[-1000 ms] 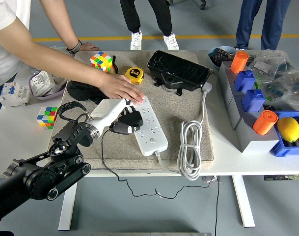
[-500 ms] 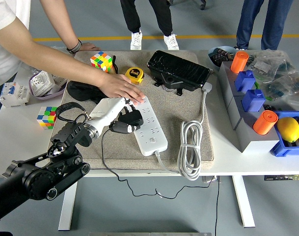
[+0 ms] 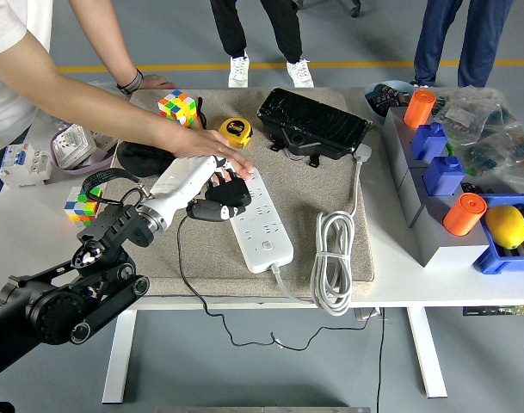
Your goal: Put the plug near the board,insert it into the board,press the button,pull the plug out
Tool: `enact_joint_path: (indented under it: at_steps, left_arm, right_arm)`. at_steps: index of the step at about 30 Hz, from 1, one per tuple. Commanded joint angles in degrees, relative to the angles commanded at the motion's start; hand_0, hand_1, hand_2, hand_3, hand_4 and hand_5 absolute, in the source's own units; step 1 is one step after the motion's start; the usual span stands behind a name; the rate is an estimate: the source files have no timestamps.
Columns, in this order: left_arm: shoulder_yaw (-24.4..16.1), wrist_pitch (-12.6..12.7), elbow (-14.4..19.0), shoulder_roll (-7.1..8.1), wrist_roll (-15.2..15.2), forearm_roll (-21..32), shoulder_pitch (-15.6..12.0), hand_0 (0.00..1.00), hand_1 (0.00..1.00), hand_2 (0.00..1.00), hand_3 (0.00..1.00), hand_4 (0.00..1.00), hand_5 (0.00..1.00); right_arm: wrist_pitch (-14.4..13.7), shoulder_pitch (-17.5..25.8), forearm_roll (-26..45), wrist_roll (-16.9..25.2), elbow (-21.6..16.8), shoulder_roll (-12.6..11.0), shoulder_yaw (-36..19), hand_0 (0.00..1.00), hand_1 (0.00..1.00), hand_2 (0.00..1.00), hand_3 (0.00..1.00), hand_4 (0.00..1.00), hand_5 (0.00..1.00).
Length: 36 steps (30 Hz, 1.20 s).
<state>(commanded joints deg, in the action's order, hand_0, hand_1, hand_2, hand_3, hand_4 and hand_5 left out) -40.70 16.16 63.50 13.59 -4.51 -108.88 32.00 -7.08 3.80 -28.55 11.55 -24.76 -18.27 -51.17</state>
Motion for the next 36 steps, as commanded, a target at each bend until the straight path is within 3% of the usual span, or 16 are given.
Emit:
enact_joint_path:
  at_steps: [6,12,26,27,33,34,36]
  left_arm:
    - [-0.4,-0.5,-1.7,2.84,3.1,-0.2,0.0,0.229,0.355,0.314,0.497,0.792,0.102]
    - [-0.6,-1.0,-2.9,4.35,4.5,0.0,-0.8,0.233,0.365,0.322,0.5,0.795,0.107]
    - [-0.6,-1.6,-6.0,5.97,7.3,1.1,-2.2,0.244,0.378,0.329,0.504,0.8,0.117]
    - [-0.6,-1.6,-6.1,6.03,7.3,1.1,-2.3,0.26,0.404,0.388,0.517,0.798,0.12]
    - [-0.4,-1.5,-6.8,6.23,7.4,1.2,-2.7,0.26,0.404,0.388,0.517,0.798,0.12]
    - [-0.4,-1.6,-6.8,6.21,7.4,1.2,-2.7,0.31,0.475,0.483,0.545,0.811,0.128]
    - [-0.4,-1.9,-6.9,6.19,7.1,1.3,-2.7,0.31,0.475,0.483,0.545,0.811,0.128]
  right_arm:
    - [0.0,-0.1,0.0,0.0,-0.1,-0.1,-0.1,0.605,0.607,0.558,0.546,0.757,0.233]
    - [0.0,0.0,-0.1,0.0,0.0,0.0,-0.2,0.603,0.607,0.558,0.546,0.757,0.232]
    - [0.0,-0.2,-0.1,0.1,-0.1,-0.1,0.0,0.604,0.607,0.558,0.545,0.757,0.231]
    - [0.0,-0.1,-0.1,0.1,-0.1,-0.1,0.0,0.606,0.607,0.558,0.545,0.756,0.23]
    - [0.1,-0.1,-0.1,0.1,-0.1,-0.1,0.1,0.606,0.607,0.558,0.545,0.756,0.23]
    - [0.1,-0.2,-0.1,0.1,-0.1,-0.1,0.1,0.604,0.607,0.558,0.545,0.757,0.23]
    - [0.1,-0.2,-0.1,0.1,-0.2,-0.2,0.1,0.604,0.607,0.558,0.545,0.757,0.23]
